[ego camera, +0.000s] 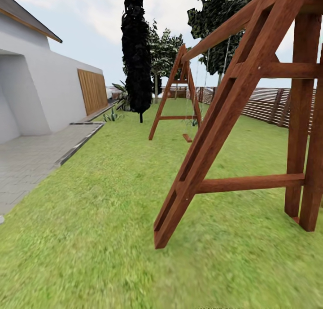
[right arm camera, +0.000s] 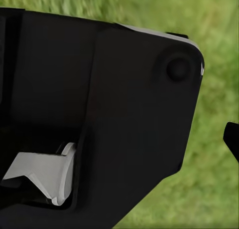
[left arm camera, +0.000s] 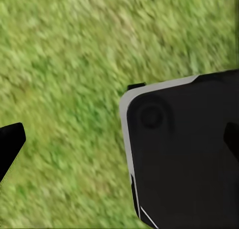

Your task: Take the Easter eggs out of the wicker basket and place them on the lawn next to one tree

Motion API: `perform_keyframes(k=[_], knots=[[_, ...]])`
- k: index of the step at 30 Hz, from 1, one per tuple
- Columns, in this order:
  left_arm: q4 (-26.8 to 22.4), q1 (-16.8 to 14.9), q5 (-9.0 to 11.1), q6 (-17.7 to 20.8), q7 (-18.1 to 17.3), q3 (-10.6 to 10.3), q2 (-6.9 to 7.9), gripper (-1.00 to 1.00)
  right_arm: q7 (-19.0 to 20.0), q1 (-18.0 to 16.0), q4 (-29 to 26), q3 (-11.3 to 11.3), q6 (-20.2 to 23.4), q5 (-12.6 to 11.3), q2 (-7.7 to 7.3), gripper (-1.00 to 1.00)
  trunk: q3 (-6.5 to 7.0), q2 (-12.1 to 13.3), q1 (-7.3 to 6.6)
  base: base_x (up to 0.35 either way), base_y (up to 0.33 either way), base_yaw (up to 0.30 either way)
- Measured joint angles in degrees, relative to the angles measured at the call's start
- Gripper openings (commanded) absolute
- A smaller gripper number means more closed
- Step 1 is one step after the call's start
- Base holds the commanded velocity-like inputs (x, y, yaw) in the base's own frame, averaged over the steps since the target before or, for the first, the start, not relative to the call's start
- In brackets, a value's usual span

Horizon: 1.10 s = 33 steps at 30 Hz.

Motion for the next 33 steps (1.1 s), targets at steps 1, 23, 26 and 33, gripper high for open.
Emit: perform_keyframes(k=[1, 23, 26, 33], knots=[[0.0, 0.0, 0.0, 0.0, 0.0, 0.0, 0.0, 1.0, 0.0, 0.0, 0.0, 0.0, 0.0, 0.0, 0.0, 1.0, 0.04, 0.0, 0.0, 0.0, 0.0, -0.266], [0.0, 0.0, 0.0, 0.0, 0.0, 0.0, 0.0, 1.0, 0.0, 0.0, 0.0, 0.0, 0.0, 0.0, 0.0, 1.0, 0.73, 0.0, 0.0, 0.0, 0.0, -0.177], [0.0, 0.0, 0.1, 0.0, 0.0, 0.0, -0.01, 1.0, 0.0, 0.0, 0.0, 0.0, 0.1, 0.0, 0.02, 1.0, 0.73, 0.0, 0.0, 0.0, 0.0, -0.008], [0.0, 0.0, 0.0, 0.0, 0.0, -0.2, -0.06, 1.0, 0.0, 0.0, -0.1, 0.1, 0.1, 0.1, 0.18, 1.0, 0.74, 0.0, 0.0, 0.0, 0.0, 0.0]])
